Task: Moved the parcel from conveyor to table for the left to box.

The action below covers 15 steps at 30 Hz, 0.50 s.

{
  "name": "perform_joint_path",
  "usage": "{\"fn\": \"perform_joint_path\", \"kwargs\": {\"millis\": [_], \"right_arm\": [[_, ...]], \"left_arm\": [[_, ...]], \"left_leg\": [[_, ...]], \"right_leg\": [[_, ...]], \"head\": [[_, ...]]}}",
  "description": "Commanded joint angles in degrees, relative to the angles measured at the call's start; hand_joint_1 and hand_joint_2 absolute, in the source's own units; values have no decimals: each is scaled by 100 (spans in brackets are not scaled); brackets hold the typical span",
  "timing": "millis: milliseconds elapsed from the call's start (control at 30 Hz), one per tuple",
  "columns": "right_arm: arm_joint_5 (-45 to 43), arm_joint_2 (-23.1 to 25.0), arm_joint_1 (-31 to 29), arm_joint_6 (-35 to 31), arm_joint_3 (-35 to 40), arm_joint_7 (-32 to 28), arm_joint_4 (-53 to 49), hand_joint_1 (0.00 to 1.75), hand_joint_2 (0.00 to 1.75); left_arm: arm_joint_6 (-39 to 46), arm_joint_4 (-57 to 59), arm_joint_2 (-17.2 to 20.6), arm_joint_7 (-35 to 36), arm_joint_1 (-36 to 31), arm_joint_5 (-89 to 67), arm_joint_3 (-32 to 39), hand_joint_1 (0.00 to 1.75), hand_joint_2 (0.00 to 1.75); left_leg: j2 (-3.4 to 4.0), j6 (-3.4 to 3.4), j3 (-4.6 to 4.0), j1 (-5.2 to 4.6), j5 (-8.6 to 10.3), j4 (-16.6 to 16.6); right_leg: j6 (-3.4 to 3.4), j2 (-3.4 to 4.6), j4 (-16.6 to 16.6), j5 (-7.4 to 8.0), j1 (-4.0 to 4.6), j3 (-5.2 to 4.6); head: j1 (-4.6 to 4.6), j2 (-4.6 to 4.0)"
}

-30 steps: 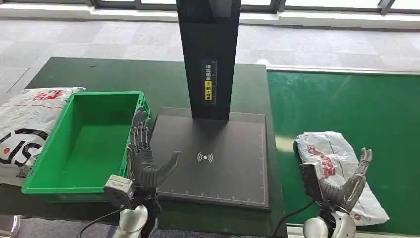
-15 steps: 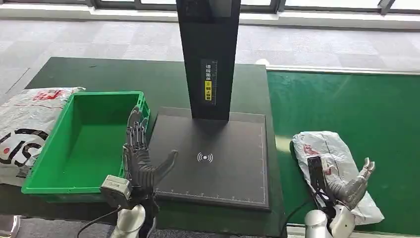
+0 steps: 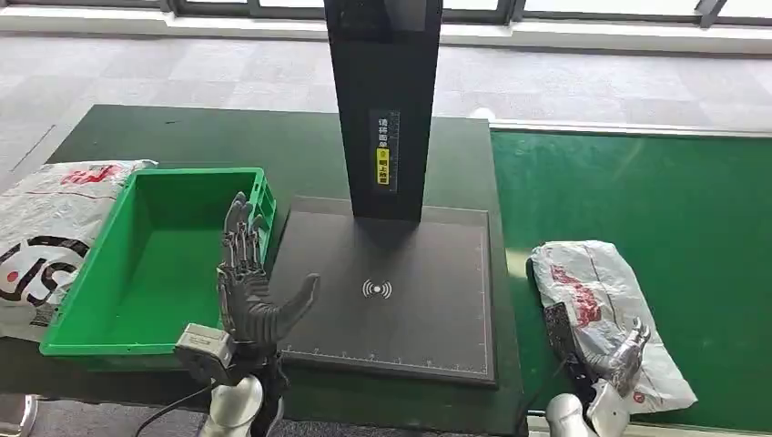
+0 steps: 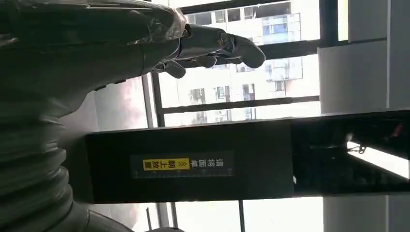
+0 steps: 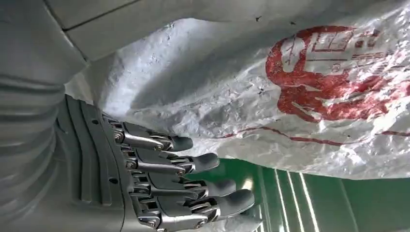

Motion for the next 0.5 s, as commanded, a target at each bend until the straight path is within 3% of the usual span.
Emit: {"fn": "perform_joint_path", "kwargs": {"millis": [33,100,133,500], "right_arm": [[13,-240,-242,178,0,100,735,0,175],[50,-277,-223,330,25,204,801,0,175],[107,-293,-213,361,40,284,823,175,175],[92,-294,-188,399,30,335,778,175,175]], "left_arm": [[13,60,-335,22,276,61,383,0,175],[-15,102,-335,22,273,55,373,0,175],[-16,122,-335,22,271,55,367,0,175],[17,131,-335,22,283,79,339,0,175]], "left_leg": [[15,6,6,0,-1,-9],[15,7,7,-1,-1,-11],[19,10,15,0,-1,-17],[23,11,32,-1,0,-22]], "right_leg": [[-5,9,-9,3,2,8],[-6,7,-12,3,2,10],[-8,9,-20,6,4,16],[-10,12,-23,6,3,20]], "head": [[0,0],[0,0],[0,0],[0,0]]}}
